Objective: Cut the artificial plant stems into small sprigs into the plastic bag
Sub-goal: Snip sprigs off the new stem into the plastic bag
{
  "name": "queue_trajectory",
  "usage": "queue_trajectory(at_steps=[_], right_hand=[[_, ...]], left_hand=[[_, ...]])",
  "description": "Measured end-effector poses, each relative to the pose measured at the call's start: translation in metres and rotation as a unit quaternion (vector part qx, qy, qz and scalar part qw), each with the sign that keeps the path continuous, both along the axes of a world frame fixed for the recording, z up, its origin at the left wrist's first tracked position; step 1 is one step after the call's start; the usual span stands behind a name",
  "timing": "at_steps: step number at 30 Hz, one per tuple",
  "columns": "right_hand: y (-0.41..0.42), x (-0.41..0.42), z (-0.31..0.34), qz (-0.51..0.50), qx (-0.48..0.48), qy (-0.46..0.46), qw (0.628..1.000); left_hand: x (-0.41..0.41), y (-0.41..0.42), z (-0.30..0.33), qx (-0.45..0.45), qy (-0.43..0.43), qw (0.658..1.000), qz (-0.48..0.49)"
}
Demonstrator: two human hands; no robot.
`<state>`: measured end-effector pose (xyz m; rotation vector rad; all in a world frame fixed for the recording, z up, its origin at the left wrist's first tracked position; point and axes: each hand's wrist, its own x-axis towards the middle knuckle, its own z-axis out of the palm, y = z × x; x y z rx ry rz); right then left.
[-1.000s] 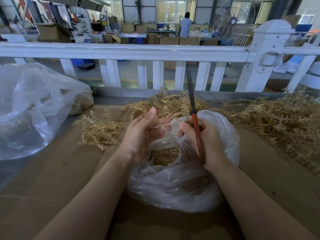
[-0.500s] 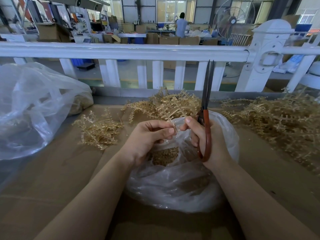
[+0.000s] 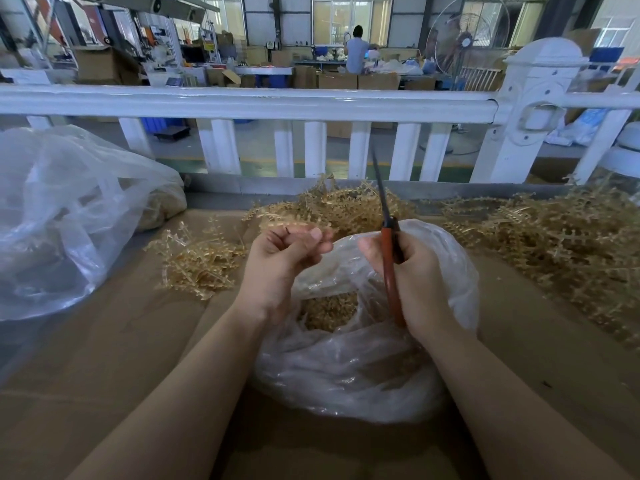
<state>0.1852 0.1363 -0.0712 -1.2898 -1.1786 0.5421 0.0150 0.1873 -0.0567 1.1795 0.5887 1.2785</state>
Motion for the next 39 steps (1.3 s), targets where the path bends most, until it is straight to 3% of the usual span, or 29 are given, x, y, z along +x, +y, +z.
queue_trajectory(at_steps=[7, 13, 25, 39], right_hand=[[0.006, 0.001, -0.014, -0.017, -0.057, -0.214, 0.975], [0.005, 0.001, -0.015, -0.047, -0.046, -0.293, 0.954], [0.004, 0.0, -0.015, -0.058, -0.037, -0.318, 0.946], [-0.001, -0.004, -0.012, -0.067, -0.027, -0.32, 0.945]], left_hand=[[0.0, 0.001, 0.002, 0.009, 0.012, 0.999, 0.036], [0.001, 0.001, -0.001, 0.022, 0.023, 0.997, 0.064], [0.002, 0.003, -0.003, 0.068, 0.057, 0.994, 0.059], [0.001, 0.006, -0.003, 0.062, 0.025, 0.998, 0.015]])
